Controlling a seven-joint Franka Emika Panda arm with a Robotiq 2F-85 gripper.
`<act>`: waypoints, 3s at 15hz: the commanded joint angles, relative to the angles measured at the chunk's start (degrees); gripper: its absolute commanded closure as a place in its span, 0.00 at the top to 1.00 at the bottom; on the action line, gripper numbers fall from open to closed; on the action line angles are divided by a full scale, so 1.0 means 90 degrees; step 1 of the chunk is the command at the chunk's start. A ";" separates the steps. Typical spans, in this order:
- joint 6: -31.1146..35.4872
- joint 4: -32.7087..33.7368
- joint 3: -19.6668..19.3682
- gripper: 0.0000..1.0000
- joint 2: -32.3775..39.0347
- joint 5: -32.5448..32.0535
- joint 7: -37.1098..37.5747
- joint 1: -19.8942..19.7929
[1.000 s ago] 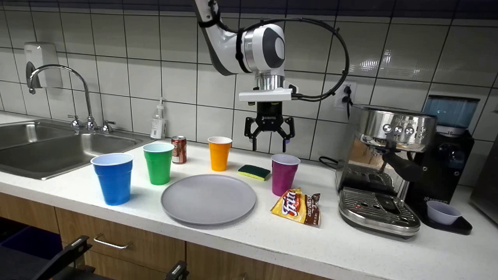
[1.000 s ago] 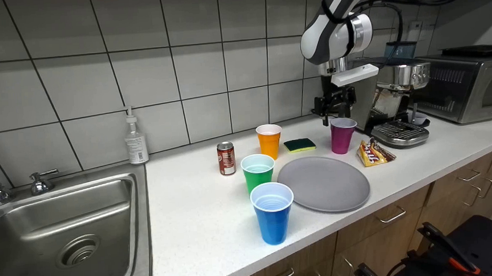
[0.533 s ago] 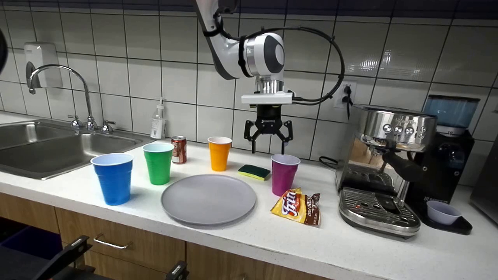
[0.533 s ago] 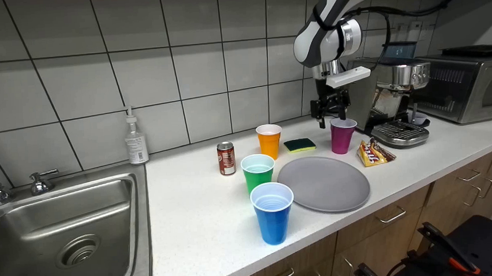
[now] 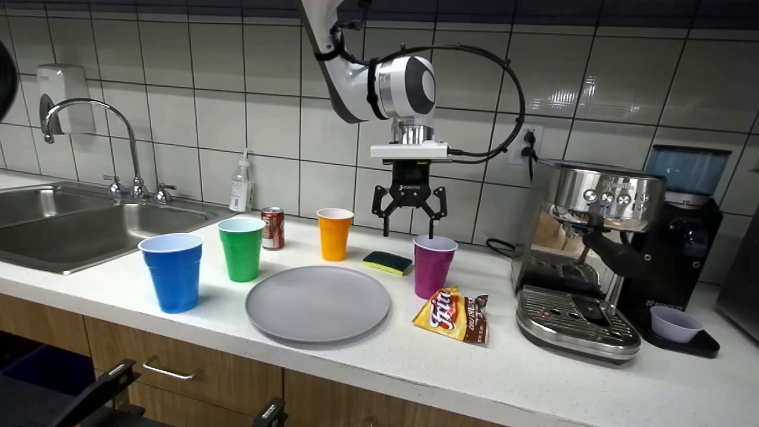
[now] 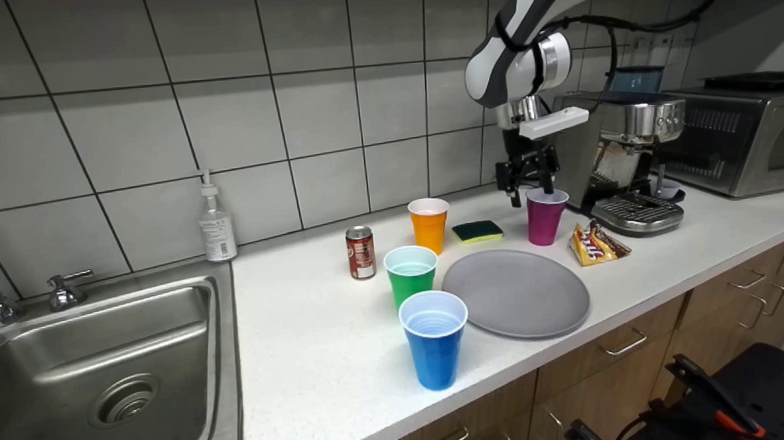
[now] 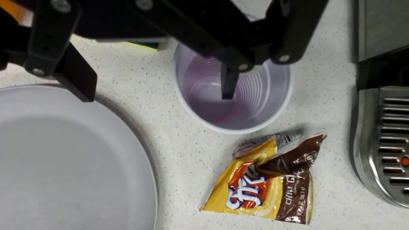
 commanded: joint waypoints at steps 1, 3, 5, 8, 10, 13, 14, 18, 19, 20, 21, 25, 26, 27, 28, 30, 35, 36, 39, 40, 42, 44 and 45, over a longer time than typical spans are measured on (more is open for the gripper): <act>-0.0263 0.0321 0.0105 1.00 0.0213 0.0121 -0.0127 -0.0171; -0.0139 0.0321 0.0120 1.00 0.0246 0.0224 -0.0061 -0.0215; -0.0095 0.0369 0.0123 1.00 0.0303 0.0353 -0.0007 -0.0242; -0.0016 0.0382 0.0106 1.00 0.0337 0.0449 0.0077 -0.0244; -0.0012 0.0397 0.0100 1.00 0.0356 0.0501 0.0112 -0.0244; -0.0012 0.0393 0.0097 0.65 0.0355 0.0517 0.0100 -0.0239; -0.0011 0.0388 0.0095 0.58 0.0354 0.0518 0.0101 -0.0241; -0.0016 0.0368 0.0090 0.27 0.0340 0.0507 0.0098 -0.0238; -0.0019 0.0363 0.0089 0.18 0.0333 0.0509 0.0101 -0.0239; -0.0017 0.0353 0.0085 0.12 0.0323 0.0502 0.0105 -0.0237; -0.0010 0.0338 0.0081 0.03 0.0311 0.0496 0.0108 -0.0235; 0.0005 0.0309 0.0061 0.01 0.0244 0.0485 0.0138 -0.0231; 0.0008 0.0297 0.0058 0.01 0.0227 0.0481 0.0147 -0.0230; 0.0018 0.0270 0.0054 0.01 0.0200 0.0474 0.0156 -0.0228; 0.0040 0.0222 0.0057 0.01 0.0145 0.0477 0.0151 -0.0228; 0.0082 0.0122 0.0062 0.01 0.0022 0.0475 0.0134 -0.0223; 0.0283 -0.0300 0.0073 0.01 -0.0454 0.0435 0.0084 -0.0184; 0.0334 -0.0435 0.0074 0.01 -0.0585 0.0418 0.0071 -0.0172; 0.0496 -0.0935 0.0072 0.01 -0.0997 0.0354 0.0064 -0.0104; 0.0535 -0.1108 0.0074 0.01 -0.1138 0.0337 0.0061 -0.0077; 0.0644 -0.1546 0.0077 0.01 -0.1462 0.0301 0.0069 -0.0006; 0.0759 -0.2034 0.0087 0.01 -0.1807 0.0258 0.0065 0.0072; 0.0820 -0.2287 0.0087 0.01 -0.1974 0.0219 0.0078 0.0124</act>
